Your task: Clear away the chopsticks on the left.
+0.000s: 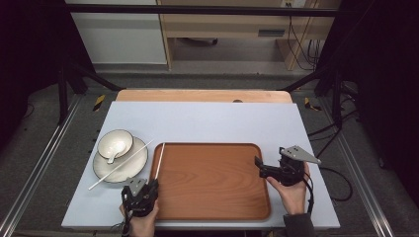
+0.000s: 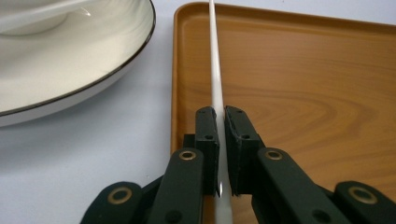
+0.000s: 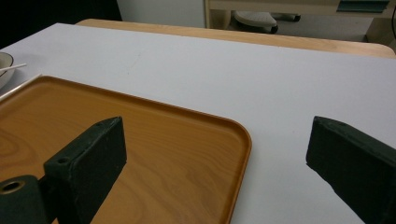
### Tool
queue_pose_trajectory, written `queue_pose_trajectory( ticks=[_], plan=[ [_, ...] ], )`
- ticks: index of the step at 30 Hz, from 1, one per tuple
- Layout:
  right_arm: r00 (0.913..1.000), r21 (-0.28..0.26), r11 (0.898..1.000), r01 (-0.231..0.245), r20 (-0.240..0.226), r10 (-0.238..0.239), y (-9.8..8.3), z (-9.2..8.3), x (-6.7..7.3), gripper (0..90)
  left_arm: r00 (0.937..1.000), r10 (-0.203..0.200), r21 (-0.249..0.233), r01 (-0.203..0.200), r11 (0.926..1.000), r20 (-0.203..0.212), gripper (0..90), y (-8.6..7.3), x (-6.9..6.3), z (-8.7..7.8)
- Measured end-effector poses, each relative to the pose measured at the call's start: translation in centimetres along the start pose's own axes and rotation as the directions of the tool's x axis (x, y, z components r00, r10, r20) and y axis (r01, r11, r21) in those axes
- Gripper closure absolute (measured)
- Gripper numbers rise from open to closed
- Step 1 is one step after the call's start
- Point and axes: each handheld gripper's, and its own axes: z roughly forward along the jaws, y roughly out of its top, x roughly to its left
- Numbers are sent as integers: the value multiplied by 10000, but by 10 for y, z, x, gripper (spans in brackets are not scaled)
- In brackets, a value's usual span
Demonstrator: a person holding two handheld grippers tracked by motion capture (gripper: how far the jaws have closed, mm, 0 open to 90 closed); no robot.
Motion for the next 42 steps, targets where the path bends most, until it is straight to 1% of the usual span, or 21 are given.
queue_pose_trajectory(
  ticks=[2,5,10,12,15,19,22,23,24,26,28,29,30,31,32,34,36,39,40,41,42],
  plan=[
    [10000,20,10000,8,-19,-8,0,0,0,51,10000,-41,228,41,9997,7,840,1,0,2],
    [10000,12,10000,38,-17,-37,0,0,0,52,10000,-85,395,86,9992,-27,839,2,1,3],
    [10000,25,10000,66,8,-66,0,1,0,52,10000,-27,449,30,9990,-65,833,3,0,4],
    [10000,3,10000,21,-33,-21,0,0,1,52,10000,-26,485,25,9988,21,815,3,-1,4],
    [10000,6,10000,63,-19,-63,0,0,0,52,10000,12,487,-12,9988,0,805,4,-1,5],
    [10000,-4,10000,3,-18,-3,0,0,0,52,10000,16,448,-20,9990,86,787,5,1,4],
    [10000,-25,10000,-45,-31,45,1,-1,0,52,9998,122,329,-128,9994,163,748,8,2,-1],
    [10000,-31,10000,-19,-22,19,1,-1,0,52,9993,189,230,-196,9995,327,720,11,4,-4],
    [10000,-31,10000,-19,-22,19,1,-1,0,52,9993,189,230,-196,9995,327,706,11,4,-4],
    [10000,-54,10000,-19,1,19,1,-1,0,52,9971,364,156,-375,9992,670,693,16,7,-7],
    [10000,-50,10000,-32,-4,32,1,-2,0,52,9922,651,-3,-654,9979,1059,648,20,10,-10],
    [10000,-67,10000,-16,18,16,1,-2,0,52,9888,772,-67,-770,9970,1280,624,23,11,-13],
    [10000,-83,10000,-40,21,40,1,-3,0,52,9843,887,-179,-870,9960,1528,580,26,13,-15],
    [10000,-83,10000,-40,21,40,1,-3,0,52,9815,973,-196,-954,9952,1647,580,28,15,-17],
    [10000,-84,10000,-20,37,20,1,-3,-1,52,9765,1152,-232,-1128,9933,1820,566,31,17,-19],
    [10000,-98,9999,-63,17,63,1,-3,-1,53,9679,1600,-283,-1575,9871,1939,527,35,21,-22],
    [10000,-115,9999,-60,0,60,2,-4,-1,53,9573,2047,-334,-2022,9788,2040,500,39,26,-24],
    [9999,-147,9998,-112,-14,112,2,-4,0,54,9463,2378,-271,-2377,9710,2188,455,42,33,-26],
    [9999,-150,9998,-108,-23,107,2,-4,0,54,9410,2535,-229,-2550,9667,2244,443,43,36,-27],
    [9999,-149,9998,-108,-30,107,2,-4,0,54,9339,2750,-188,-2782,9603,2286,428,43,39,-28],
    [10000,-132,9999,-81,-32,81,2,-4,0,54,9293,2879,-203,-2913,9564,2314,418,43,43,-29]
  ],
)
